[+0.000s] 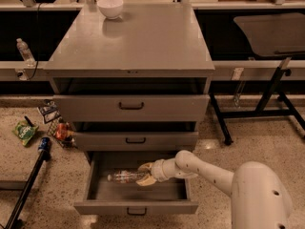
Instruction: Place water bottle into bottom drawer
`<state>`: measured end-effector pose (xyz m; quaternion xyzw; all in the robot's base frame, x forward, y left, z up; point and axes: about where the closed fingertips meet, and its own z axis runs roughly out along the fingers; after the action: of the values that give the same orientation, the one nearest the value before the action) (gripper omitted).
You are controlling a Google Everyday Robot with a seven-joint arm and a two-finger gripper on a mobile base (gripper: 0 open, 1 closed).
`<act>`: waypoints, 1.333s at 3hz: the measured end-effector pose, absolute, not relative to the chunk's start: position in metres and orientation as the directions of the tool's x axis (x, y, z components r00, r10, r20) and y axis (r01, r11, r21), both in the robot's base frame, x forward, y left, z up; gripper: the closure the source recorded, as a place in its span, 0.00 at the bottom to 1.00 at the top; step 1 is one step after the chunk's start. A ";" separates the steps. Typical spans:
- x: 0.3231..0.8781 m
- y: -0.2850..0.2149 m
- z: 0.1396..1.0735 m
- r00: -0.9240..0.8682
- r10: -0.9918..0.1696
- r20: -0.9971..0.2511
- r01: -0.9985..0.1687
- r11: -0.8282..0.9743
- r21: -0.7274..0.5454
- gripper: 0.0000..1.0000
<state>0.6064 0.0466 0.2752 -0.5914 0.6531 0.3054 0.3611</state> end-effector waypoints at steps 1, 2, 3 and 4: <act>0.602 0.042 0.241 -0.089 -0.572 -0.815 -0.991 0.133 0.015 1.00; 0.602 0.037 0.213 -0.175 -0.576 -0.799 -0.980 0.179 0.086 0.74; 0.605 0.035 0.205 -0.217 -0.583 -0.783 -0.972 0.203 0.118 0.51; 0.601 0.029 0.204 -0.247 -0.600 -0.761 -0.966 0.215 0.144 0.19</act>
Offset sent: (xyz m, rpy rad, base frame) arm -0.0021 -0.0208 -0.0827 -0.0417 0.1733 -0.1062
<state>0.6005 0.0290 0.2041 -0.5410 0.7237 0.3157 0.2896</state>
